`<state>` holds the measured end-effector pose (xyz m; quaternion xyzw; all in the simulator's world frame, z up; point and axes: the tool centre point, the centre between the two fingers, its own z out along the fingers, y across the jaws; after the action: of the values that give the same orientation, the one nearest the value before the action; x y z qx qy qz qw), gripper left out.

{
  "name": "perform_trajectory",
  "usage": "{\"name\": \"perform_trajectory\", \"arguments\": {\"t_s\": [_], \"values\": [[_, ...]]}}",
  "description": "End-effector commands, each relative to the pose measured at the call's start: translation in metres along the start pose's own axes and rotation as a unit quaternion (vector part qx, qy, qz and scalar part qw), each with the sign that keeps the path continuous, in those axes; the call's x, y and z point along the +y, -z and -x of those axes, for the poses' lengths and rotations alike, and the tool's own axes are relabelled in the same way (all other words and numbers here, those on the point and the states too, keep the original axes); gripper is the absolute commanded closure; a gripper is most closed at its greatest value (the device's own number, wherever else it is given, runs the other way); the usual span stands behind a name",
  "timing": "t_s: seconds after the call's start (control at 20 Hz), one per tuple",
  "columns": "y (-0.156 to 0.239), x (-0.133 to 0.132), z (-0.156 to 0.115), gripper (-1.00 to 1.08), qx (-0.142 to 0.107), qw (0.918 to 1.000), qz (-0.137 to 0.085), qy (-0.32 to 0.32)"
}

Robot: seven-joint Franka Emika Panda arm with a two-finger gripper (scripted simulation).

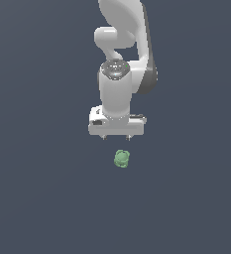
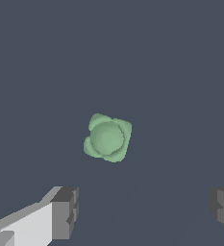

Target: Pick up the object and move it to a goal position.

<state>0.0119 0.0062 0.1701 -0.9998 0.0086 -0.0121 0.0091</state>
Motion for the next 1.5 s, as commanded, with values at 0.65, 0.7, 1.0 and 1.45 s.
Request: {"name": "perform_trajectory", "arguments": {"t_s": [0.65,0.7,1.0,1.45], "values": [[-0.069,-0.023,-0.02,-0.92,-0.01,0.9949,0.008,-0.1],[-0.072,-0.023,-0.02,-0.92,-0.01,0.9945,0.009,-0.104],[-0.081,-0.026,-0.022,-0.92,-0.011,0.993,0.01,-0.117],[-0.1,-0.026,-0.021,-0.92,-0.011,0.9931,0.01,-0.117]]}}
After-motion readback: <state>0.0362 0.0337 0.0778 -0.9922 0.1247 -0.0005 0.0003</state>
